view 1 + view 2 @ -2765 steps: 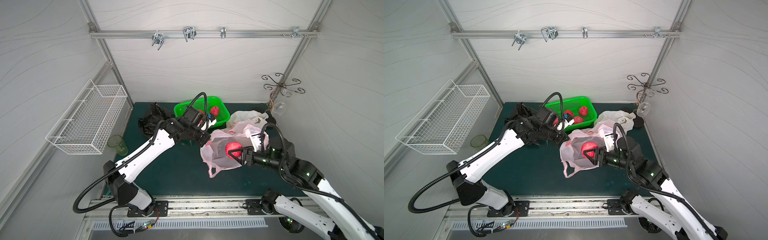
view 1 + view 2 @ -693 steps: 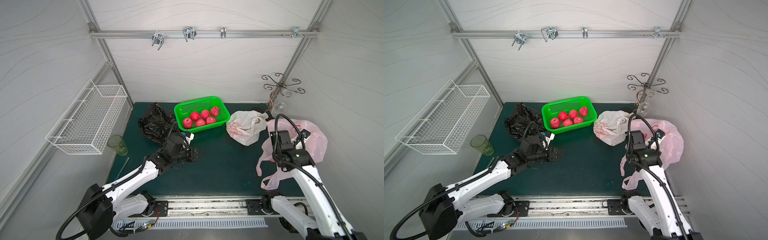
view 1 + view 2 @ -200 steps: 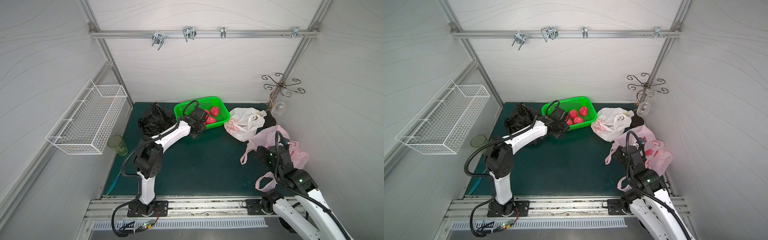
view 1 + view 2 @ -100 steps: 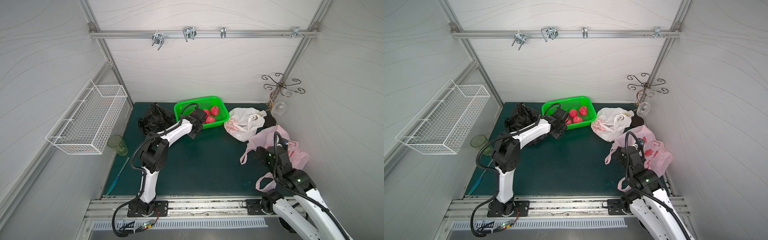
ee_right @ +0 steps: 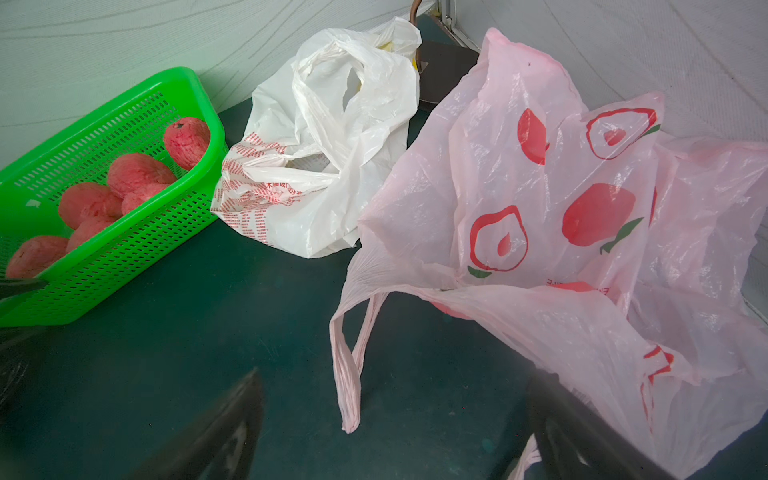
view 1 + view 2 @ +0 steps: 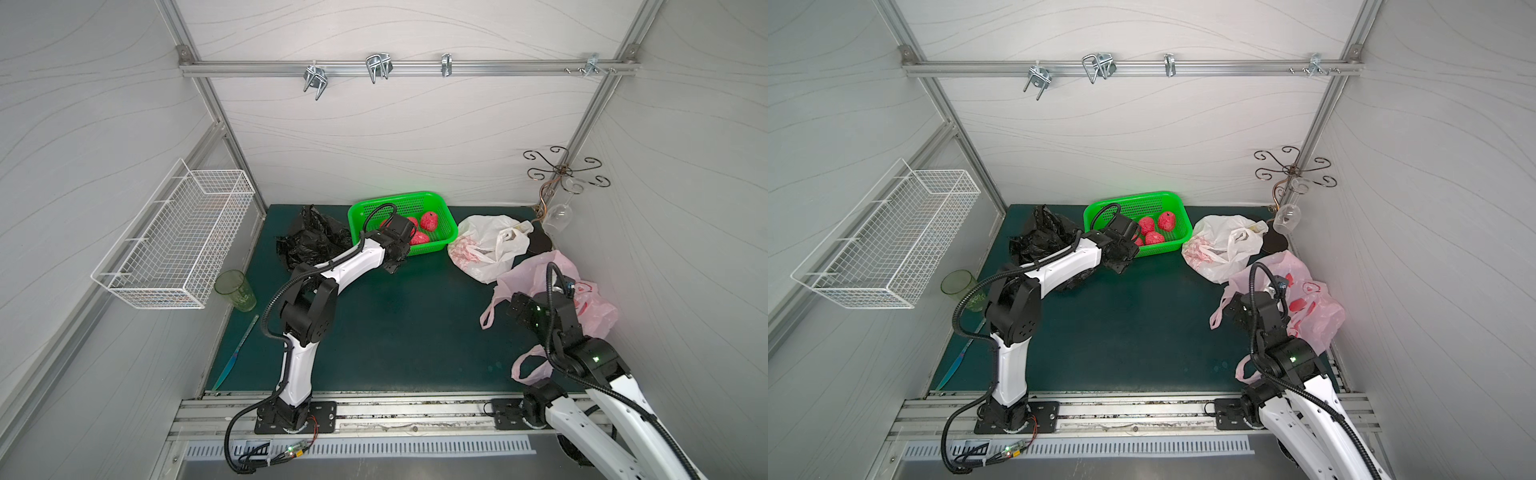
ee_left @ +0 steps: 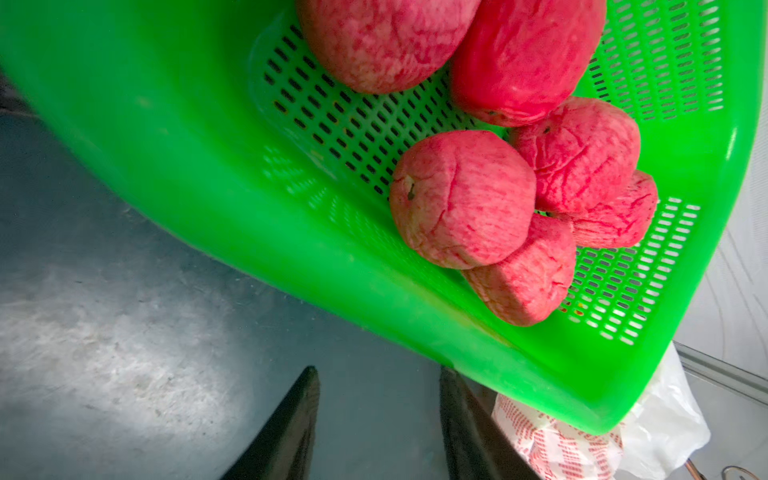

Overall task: Untie the knot of a plastic bag & take out the apple
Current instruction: Move the basket to the center of the board.

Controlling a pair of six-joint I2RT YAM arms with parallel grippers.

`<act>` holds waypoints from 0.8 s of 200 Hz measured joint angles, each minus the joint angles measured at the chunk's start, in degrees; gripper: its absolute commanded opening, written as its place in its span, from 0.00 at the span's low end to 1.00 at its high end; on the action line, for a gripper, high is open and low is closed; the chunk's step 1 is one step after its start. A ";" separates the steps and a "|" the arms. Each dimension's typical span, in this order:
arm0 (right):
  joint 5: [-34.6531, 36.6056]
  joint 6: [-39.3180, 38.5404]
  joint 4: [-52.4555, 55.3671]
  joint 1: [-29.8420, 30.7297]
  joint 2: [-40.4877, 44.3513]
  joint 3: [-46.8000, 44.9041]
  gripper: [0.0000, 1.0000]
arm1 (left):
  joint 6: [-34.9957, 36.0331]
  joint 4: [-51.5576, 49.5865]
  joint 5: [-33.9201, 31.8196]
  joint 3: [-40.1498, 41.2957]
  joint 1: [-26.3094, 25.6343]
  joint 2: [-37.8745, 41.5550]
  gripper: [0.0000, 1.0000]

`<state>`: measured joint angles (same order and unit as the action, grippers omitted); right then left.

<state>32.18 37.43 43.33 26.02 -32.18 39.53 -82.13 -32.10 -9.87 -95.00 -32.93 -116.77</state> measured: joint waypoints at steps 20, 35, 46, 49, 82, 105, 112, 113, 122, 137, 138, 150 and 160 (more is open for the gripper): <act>0.00 0.00 -0.02 0.00 0.22 -0.22 0.99 | -0.83 1.18 0.26 -0.02 0.24 -0.31 0.48; 0.00 0.00 -0.02 0.00 0.28 -0.28 0.99 | -1.20 2.80 0.52 -0.04 0.39 -0.52 0.47; 0.02 0.00 0.00 0.00 0.46 -0.44 0.99 | -1.31 3.91 0.61 -0.02 0.55 -0.85 0.47; 0.02 0.00 0.00 0.00 0.52 -0.46 0.99 | -1.42 4.04 0.61 -0.04 0.59 -0.98 0.47; 0.04 0.00 0.00 0.00 0.87 -0.50 0.99 | -2.32 3.93 0.63 -2.25 1.36 -3.28 0.47; 0.02 0.00 0.00 0.00 0.87 -0.50 0.99 | -3.56 3.43 1.36 -3.45 2.10 -4.87 0.47; 0.02 0.00 0.00 0.00 0.87 -0.50 0.99 | -3.93 3.43 1.77 -3.56 2.29 -5.05 0.46; 0.02 0.00 0.00 0.00 0.87 -0.50 0.99 | -3.96 3.43 1.79 -3.56 2.32 -5.05 0.45; 0.02 0.00 0.00 0.00 0.87 -0.50 0.99 | -4.48 3.50 2.23 -3.56 2.49 -5.09 0.42; 0.02 0.00 0.00 0.00 0.87 -0.50 0.99 | -5.57 3.80 2.60 -3.56 2.58 -5.09 0.34; 0.02 0.00 0.00 0.00 0.87 -0.50 0.99 | -5.60 3.87 2.62 -3.54 2.58 -5.09 0.34; 0.02 0.00 -0.02 0.00 0.87 -0.50 0.99 | -6.40 4.59 2.86 -3.39 2.67 -5.05 0.25; 0.00 0.00 0.00 0.00 0.85 -0.50 0.99 | -6.99 5.84 2.91 -2.69 2.99 -4.76 0.18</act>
<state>32.18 37.43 43.33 26.02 -31.33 39.03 -89.12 -26.26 -6.96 -97.69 -29.93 -121.54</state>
